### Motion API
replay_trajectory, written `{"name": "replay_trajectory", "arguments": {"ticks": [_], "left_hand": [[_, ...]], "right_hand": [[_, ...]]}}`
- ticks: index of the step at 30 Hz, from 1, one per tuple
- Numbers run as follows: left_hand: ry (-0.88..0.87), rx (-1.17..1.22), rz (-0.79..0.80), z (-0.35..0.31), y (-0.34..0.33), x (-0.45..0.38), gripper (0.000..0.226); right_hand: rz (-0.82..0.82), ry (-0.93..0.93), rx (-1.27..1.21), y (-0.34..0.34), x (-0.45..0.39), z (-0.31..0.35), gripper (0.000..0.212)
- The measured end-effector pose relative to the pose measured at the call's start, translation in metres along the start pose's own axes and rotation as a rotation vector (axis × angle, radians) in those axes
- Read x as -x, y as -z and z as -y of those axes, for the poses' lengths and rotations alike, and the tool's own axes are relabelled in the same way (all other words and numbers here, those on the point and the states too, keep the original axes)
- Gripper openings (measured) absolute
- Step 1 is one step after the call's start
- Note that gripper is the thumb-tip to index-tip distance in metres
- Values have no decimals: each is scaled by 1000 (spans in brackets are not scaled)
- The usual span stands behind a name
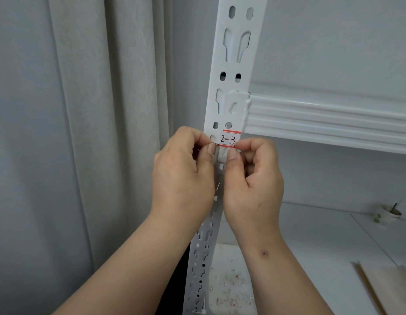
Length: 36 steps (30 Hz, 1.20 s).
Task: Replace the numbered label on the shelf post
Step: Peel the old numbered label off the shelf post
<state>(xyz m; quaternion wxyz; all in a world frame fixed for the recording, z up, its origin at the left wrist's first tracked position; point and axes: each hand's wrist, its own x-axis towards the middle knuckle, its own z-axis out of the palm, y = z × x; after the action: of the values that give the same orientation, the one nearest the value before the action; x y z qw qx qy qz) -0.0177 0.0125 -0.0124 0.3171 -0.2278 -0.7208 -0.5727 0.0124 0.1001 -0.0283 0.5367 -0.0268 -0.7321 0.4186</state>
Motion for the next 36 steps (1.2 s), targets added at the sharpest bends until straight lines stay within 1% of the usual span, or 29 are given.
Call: {"name": "replay_trajectory", "arguments": {"ticks": [5, 10, 15, 21, 25, 29, 36], "left_hand": [[171, 173, 37, -5, 2, 2, 17], [241, 249, 77, -4, 4, 1, 15], [244, 311, 151, -7, 8, 5, 16], [302, 456, 260, -6, 14, 7, 20], [319, 486, 256, -7, 14, 6, 20], [341, 506, 227, -7, 15, 5, 18], [326, 516, 237, -8, 18, 6, 25]], "right_hand": [[-4, -6, 6, 3, 1, 0, 11], [-9, -9, 5, 3, 2, 1, 7], [-6, 14, -14, 3, 2, 5, 9], [90, 55, 5, 6, 2, 9, 22], [101, 51, 53, 7, 2, 8, 10], [111, 24, 33, 8, 3, 9, 6], [134, -52, -89, 11, 5, 15, 16]]}}
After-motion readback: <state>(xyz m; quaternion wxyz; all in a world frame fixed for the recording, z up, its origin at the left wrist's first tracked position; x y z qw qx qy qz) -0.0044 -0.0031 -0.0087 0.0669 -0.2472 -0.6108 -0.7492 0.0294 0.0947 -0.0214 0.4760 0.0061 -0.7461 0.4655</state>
